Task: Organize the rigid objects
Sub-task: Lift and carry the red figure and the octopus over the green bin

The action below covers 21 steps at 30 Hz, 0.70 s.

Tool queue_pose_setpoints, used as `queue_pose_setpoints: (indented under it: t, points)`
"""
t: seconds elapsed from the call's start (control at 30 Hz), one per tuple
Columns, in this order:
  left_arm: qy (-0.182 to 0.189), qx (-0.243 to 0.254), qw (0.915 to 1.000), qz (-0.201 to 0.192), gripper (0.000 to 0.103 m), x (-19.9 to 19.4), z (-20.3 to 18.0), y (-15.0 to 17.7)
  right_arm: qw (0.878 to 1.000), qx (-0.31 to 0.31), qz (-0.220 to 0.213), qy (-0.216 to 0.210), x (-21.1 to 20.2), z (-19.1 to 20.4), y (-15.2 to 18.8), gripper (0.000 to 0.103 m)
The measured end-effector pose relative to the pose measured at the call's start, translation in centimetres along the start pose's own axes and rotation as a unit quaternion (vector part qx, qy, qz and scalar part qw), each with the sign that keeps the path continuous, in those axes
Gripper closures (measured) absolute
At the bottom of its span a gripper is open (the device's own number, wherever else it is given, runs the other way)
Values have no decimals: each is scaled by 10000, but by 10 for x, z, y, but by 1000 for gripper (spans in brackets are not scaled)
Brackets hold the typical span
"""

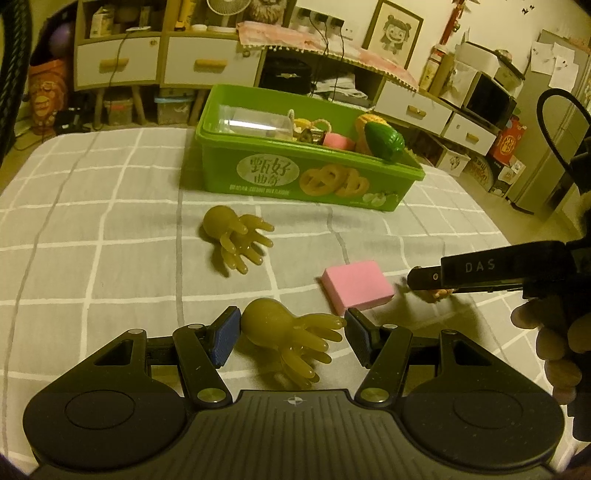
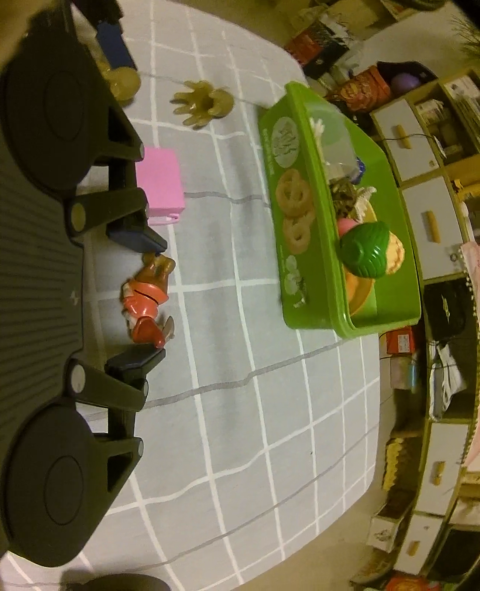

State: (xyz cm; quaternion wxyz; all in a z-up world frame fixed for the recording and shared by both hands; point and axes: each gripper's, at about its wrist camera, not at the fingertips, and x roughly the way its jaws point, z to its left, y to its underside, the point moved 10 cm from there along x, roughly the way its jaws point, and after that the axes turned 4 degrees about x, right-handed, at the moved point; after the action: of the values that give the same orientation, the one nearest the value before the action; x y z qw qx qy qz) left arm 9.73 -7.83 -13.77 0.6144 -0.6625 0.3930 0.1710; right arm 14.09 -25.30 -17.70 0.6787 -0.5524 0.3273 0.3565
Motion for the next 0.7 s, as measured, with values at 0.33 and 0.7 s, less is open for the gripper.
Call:
queue_pose_setpoints:
  t: [0.33, 0.7]
  points:
    - [11, 121, 9997, -194, 37, -9, -6, -25, 9995, 97, -175, -250, -28, 10, -19, 60]
    - [-76, 314, 9978, -571, 37, -13, -13, -87, 9943, 393, -610, -787, -59, 12, -77, 60]
